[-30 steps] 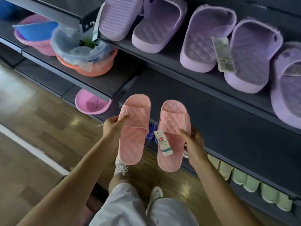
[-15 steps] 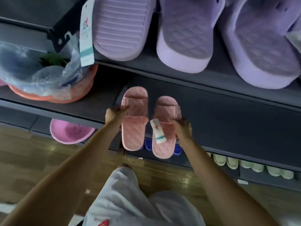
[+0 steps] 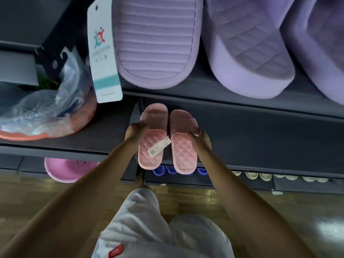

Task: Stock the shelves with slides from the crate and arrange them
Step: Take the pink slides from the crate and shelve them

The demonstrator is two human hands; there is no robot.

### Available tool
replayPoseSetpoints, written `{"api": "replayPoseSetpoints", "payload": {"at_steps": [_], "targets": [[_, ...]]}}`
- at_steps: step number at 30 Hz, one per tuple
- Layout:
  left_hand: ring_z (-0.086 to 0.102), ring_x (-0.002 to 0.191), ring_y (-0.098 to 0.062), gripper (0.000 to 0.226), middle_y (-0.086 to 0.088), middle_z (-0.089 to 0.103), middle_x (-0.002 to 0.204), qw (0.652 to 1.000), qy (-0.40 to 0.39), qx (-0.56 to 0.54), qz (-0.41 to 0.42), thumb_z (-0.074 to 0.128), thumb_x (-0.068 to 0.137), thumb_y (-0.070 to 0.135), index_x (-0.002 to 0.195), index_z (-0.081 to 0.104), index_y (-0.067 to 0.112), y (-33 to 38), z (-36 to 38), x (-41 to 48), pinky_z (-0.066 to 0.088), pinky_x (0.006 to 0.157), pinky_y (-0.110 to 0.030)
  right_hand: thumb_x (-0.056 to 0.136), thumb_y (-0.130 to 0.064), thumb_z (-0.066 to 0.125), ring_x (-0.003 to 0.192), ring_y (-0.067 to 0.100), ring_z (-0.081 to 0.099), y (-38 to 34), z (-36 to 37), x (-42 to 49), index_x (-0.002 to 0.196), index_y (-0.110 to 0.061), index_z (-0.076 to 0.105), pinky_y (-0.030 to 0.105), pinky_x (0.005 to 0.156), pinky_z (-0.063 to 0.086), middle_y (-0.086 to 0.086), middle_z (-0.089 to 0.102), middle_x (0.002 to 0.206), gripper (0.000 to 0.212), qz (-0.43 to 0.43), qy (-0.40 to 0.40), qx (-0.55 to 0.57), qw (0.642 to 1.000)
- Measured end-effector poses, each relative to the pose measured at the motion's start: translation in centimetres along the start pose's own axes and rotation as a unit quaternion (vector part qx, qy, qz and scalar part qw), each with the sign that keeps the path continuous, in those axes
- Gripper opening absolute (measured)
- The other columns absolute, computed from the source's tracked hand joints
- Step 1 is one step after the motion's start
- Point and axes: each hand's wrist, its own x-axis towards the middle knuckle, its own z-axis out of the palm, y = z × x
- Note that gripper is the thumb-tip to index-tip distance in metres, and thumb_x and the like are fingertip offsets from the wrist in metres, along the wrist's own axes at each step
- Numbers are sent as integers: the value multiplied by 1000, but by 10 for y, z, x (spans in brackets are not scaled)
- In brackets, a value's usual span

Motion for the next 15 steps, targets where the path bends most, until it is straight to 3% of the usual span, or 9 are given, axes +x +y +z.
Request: {"api": "replayPoseSetpoints", "payload": {"at_steps": [4, 7, 15], "targets": [[60, 83, -25, 30, -9, 64, 94, 990, 12, 130, 49, 56, 87, 33, 107, 62, 11, 6, -12, -27, 43, 62, -27, 91, -35, 55, 118, 32, 49, -2, -20, -26, 138, -9, 35, 33, 85, 43, 15, 44, 136, 57, -65, -13, -84, 994], [62, 93, -26, 25, -8, 66, 102, 983, 9, 155, 98, 55, 87, 23, 109, 63, 13, 11, -21, -59, 47, 73, -32, 91, -35, 54, 120, 31, 48, -2, -42, -50, 139, -12, 34, 33, 86, 42, 12, 44, 137, 56, -103, -42, -115, 987], [52, 108, -28, 43, -12, 52, 122, 950, 44, 263, 162, 58, 88, 16, 130, 50, 11, 15, -3, -171, 38, 80, -30, 90, -37, 55, 125, 30, 44, 19, -125, -100, 145, -17, 26, 34, 95, 40, 12, 37, 144, 65, -212, -104, -173, 956]]}}
